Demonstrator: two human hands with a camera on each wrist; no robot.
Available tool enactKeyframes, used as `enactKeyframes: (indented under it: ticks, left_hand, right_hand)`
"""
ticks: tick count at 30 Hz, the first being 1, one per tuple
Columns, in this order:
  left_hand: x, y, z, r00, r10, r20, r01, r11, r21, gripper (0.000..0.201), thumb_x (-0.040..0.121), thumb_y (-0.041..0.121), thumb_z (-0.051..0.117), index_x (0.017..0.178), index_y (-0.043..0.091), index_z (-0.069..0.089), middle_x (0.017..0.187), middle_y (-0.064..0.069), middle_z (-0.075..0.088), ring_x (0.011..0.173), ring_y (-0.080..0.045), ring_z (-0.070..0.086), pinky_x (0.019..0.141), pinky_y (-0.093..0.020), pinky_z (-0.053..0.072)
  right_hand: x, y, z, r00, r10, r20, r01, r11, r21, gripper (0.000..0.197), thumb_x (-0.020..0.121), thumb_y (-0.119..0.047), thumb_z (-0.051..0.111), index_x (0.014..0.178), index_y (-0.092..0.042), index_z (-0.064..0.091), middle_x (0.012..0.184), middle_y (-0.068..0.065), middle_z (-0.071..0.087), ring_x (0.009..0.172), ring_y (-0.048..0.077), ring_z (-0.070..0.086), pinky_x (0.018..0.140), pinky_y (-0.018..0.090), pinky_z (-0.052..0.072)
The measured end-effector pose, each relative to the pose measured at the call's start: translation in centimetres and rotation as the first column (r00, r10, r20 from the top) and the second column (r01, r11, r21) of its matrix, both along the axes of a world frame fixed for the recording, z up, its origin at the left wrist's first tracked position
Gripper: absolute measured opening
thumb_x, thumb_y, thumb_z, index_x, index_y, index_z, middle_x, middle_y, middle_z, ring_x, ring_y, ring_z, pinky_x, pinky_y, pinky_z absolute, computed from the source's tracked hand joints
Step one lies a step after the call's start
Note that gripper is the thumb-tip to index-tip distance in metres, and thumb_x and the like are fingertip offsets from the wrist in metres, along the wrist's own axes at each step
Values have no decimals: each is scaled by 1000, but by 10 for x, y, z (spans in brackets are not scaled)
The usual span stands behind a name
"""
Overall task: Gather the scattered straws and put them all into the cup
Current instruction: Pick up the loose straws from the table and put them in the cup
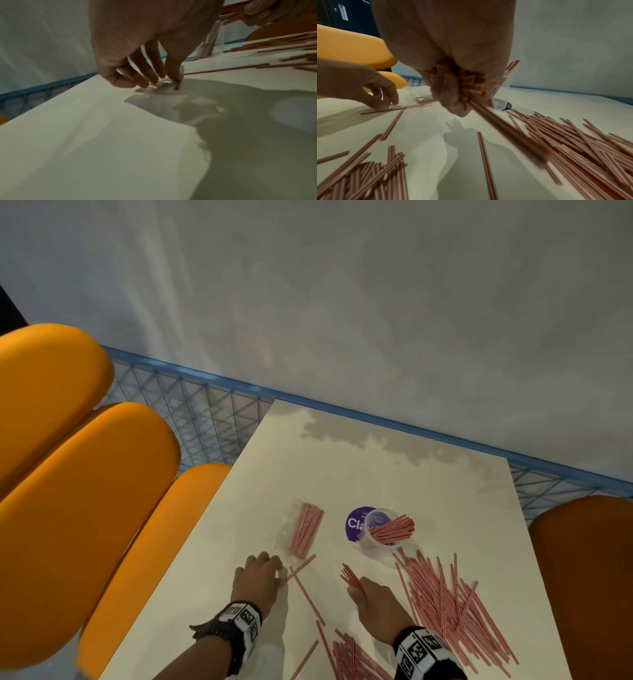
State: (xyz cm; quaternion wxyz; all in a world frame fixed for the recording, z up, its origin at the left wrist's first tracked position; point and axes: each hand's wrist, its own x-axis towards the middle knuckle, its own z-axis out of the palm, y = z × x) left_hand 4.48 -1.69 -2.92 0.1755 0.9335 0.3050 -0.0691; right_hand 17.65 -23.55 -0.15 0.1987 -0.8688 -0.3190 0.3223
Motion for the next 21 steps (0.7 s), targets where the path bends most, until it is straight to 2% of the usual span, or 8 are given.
enactKeyframes:
  ticks: [3,5,9,10,13,15,18,21]
  left_hand:
    - [-7,-2,-4,987,-160,-23,161,986,35,46,69,28,78,110,39,61,105,10,63,95,-21,58,73,-37,45]
    - [-9,-4,-10,960,-267,-90,276,953,121,61,51,25,82,106,43,62,103,11,65,93,-21,62,70,-40,49]
    - [-10,-10,-6,918,-397,-15,391,896,210,33,65,30,77,94,39,65,98,12,65,96,-21,61,78,-42,47]
    - [-10,-11,-5,901,-433,-18,425,876,228,28,66,29,77,91,36,65,93,11,64,91,-21,61,76,-40,47]
    - [-11,-13,-4,840,-530,-113,539,798,268,36,50,20,76,84,20,65,81,1,60,75,-22,58,65,-38,50]
    - [-15,-18,-5,812,-558,-171,581,751,313,29,53,22,70,80,15,64,75,-3,58,67,-24,54,60,-38,47]
    - [-24,-25,-6,808,-543,-228,589,757,284,15,67,28,55,71,17,63,66,-2,56,59,-22,50,54,-35,44]
    - [-29,-27,-8,813,-523,-258,574,793,203,10,59,22,67,66,18,61,61,0,55,52,-20,50,48,-32,42]
  right_hand:
    - [-2,-3,-4,1000,-9,-14,9,1000,-8,25,101,-47,30,83,-33,39,76,-13,48,86,23,52,74,35,41]
    - [-5,-4,-5,999,-27,-27,27,1000,-14,26,101,-46,30,89,-28,43,81,-9,51,91,24,55,78,36,44]
    - [-8,-8,-5,999,-36,-23,35,999,-29,27,101,-45,31,90,-23,44,85,-2,55,90,27,57,76,37,45]
    - [-9,-8,-4,999,-34,-23,33,999,-34,27,101,-45,32,91,-23,44,88,0,56,89,27,57,75,36,44]
    - [-10,-8,2,997,-67,-33,66,997,-30,28,101,-45,35,91,-22,47,91,3,58,83,23,54,73,33,41]
    - [-10,-7,6,995,-93,-44,92,995,-23,28,100,-44,38,82,-24,46,87,0,55,81,21,53,72,31,39]
    - [-10,-7,7,988,-144,-55,143,989,-24,32,99,-46,42,71,-29,40,82,-3,53,80,20,54,70,30,38]
    - [-8,-5,5,983,-177,-58,174,983,-51,35,98,-49,42,79,-20,47,86,1,56,84,23,56,72,31,41]
